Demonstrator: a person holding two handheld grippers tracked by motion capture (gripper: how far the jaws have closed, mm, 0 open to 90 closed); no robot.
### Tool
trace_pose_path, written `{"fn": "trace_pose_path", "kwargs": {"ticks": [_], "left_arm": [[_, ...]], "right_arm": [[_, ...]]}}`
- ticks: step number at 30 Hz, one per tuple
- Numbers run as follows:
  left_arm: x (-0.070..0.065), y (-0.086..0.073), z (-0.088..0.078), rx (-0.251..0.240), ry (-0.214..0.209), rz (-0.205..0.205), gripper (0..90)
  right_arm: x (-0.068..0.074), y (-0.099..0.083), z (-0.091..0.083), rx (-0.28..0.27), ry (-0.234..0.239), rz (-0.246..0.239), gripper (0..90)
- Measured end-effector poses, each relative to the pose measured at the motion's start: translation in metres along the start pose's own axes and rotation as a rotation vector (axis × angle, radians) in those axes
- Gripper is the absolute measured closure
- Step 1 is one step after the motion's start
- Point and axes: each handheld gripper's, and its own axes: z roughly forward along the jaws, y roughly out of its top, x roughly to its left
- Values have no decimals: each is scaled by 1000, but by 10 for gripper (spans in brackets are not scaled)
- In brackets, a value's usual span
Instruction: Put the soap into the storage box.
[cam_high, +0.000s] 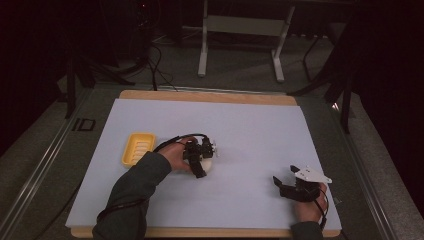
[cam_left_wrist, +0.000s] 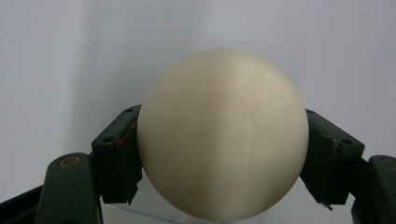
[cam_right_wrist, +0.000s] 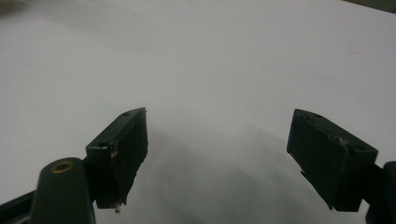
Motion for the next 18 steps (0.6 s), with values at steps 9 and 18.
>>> {"fn": "trace_pose_path", "kwargs": {"ticks": [9, 18], "left_arm": [[7, -8, -3, 1, 11, -45, 253], [13, -16, -7, 5, 26, -81, 253]], "right_arm": [[0, 0, 0, 0, -1, 0, 202], [0, 0, 0, 0, 0, 1, 203]]}}
